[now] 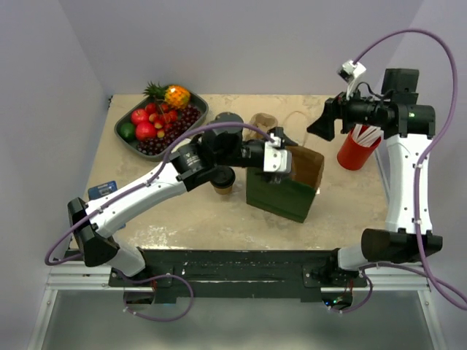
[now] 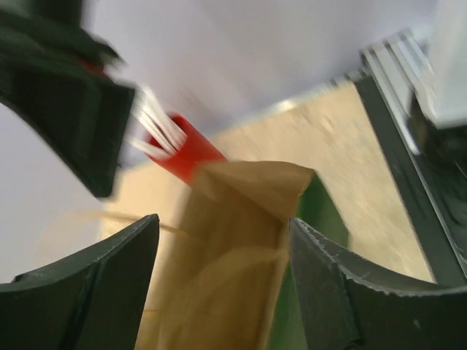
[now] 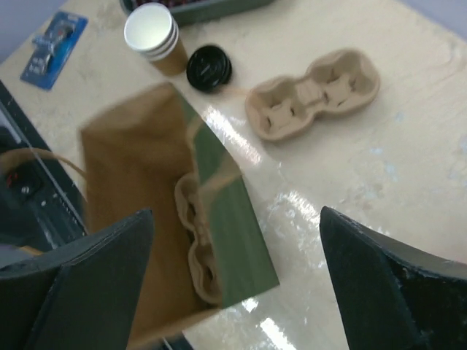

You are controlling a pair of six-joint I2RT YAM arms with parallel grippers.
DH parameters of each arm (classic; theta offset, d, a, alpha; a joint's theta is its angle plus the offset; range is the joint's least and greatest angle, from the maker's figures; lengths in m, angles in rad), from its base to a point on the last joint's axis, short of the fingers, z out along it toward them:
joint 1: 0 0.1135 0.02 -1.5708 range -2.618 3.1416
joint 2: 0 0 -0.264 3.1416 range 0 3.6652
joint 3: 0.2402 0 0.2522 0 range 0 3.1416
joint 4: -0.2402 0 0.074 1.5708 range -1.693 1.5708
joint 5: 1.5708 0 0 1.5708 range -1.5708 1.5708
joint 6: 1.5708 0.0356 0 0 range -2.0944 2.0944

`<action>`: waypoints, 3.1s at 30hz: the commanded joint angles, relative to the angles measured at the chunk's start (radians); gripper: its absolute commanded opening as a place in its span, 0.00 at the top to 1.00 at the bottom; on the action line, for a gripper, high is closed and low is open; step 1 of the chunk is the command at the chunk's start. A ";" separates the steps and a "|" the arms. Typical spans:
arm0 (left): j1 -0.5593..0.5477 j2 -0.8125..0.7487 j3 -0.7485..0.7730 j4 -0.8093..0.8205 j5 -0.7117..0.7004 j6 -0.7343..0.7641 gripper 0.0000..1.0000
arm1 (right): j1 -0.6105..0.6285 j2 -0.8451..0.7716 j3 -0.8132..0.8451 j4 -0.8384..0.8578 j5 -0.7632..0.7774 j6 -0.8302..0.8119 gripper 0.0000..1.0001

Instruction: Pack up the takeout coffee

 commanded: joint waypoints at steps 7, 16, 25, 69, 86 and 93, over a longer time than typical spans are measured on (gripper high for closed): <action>0.012 -0.085 -0.161 0.007 0.076 -0.004 0.15 | 0.001 -0.098 -0.091 0.031 -0.111 -0.095 0.01; 0.013 -0.089 -0.112 0.022 0.064 -0.027 0.32 | 0.003 -0.077 -0.162 0.092 -0.157 -0.043 0.03; 0.027 -0.085 -0.074 -0.019 0.059 -0.013 0.67 | 0.029 -0.015 -0.196 0.288 -0.165 0.137 0.20; 0.029 -0.046 0.132 -0.038 0.008 0.045 1.00 | 0.009 0.057 0.084 0.421 -0.254 0.372 0.98; 0.032 -0.249 -0.194 0.077 -0.062 -0.004 0.01 | 0.009 -0.086 -0.255 0.211 -0.051 -0.022 0.01; 0.084 -0.278 -0.226 0.074 -0.122 0.039 0.00 | 0.007 -0.046 -0.298 0.194 -0.007 -0.097 0.08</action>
